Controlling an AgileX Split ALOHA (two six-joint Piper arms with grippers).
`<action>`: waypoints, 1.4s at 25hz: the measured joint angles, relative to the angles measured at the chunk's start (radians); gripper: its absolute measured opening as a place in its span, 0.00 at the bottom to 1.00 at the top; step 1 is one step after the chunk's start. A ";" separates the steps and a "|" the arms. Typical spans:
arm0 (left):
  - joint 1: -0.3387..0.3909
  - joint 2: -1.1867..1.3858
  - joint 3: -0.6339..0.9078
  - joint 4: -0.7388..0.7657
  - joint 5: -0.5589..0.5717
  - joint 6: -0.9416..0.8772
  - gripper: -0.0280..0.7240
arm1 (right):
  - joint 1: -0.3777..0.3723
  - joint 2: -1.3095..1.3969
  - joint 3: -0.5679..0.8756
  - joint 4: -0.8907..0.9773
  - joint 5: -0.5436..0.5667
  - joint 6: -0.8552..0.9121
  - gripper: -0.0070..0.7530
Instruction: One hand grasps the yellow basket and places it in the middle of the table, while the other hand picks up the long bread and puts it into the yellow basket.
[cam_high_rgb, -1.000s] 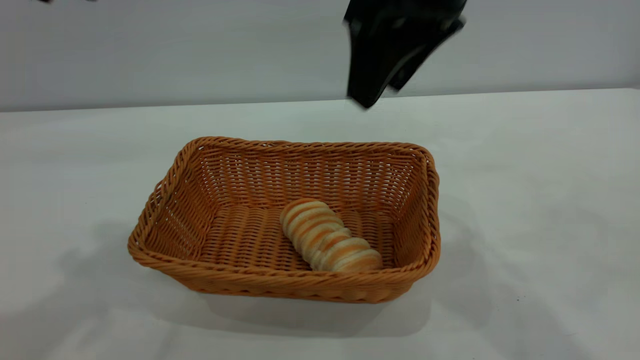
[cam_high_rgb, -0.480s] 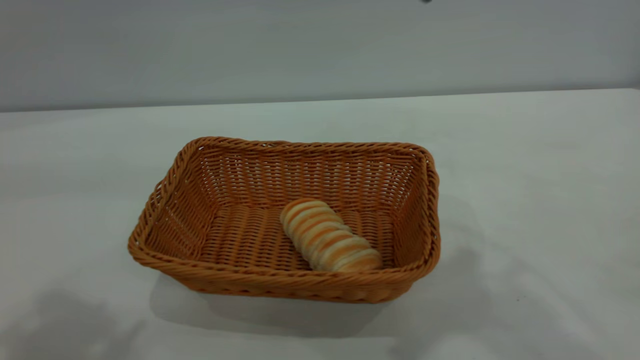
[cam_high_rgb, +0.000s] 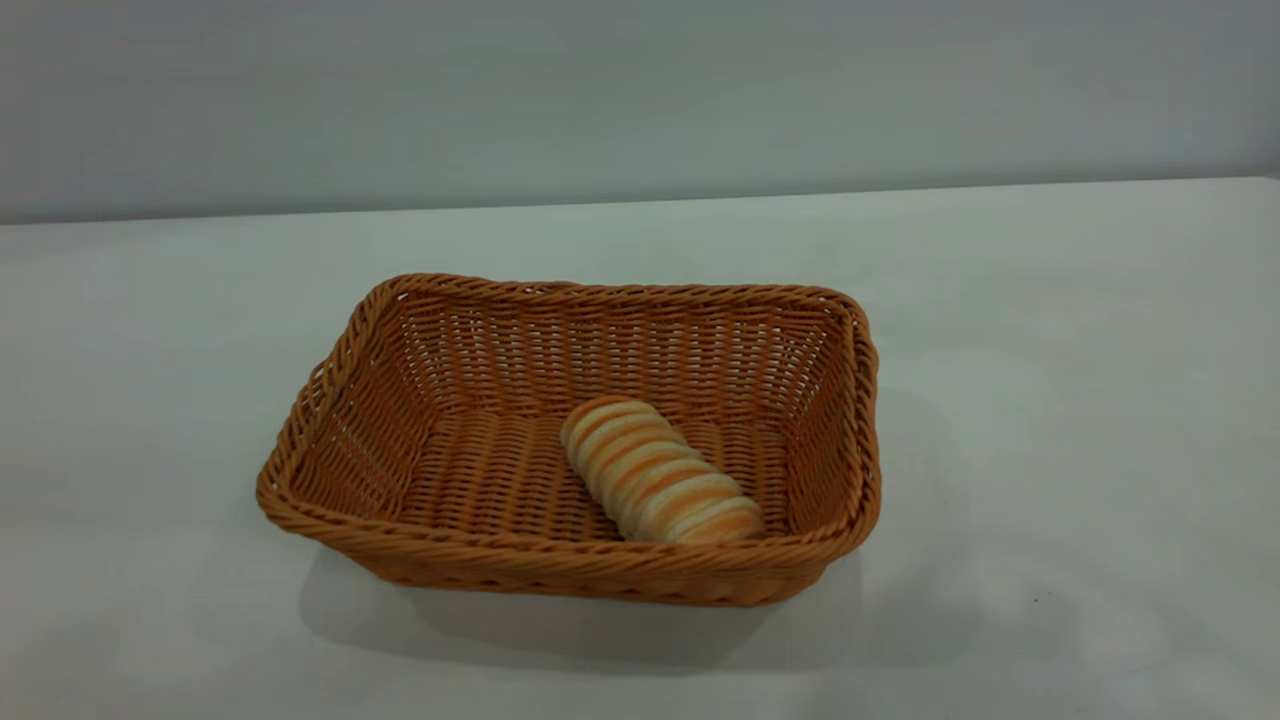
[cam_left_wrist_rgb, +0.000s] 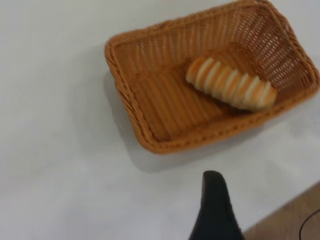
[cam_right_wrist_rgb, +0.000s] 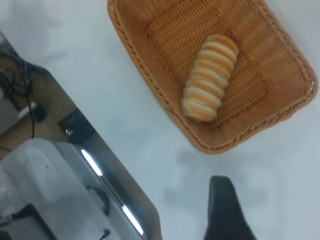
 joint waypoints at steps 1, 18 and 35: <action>0.000 -0.039 0.014 0.000 0.021 -0.005 0.80 | 0.000 -0.026 0.000 0.000 0.000 0.005 0.68; 0.000 -0.508 0.109 0.259 0.309 -0.298 0.80 | 0.000 -0.523 0.207 0.000 0.000 0.063 0.68; 0.000 -0.613 0.165 0.296 0.340 -0.320 0.80 | 0.000 -1.055 0.807 -0.056 -0.061 0.102 0.68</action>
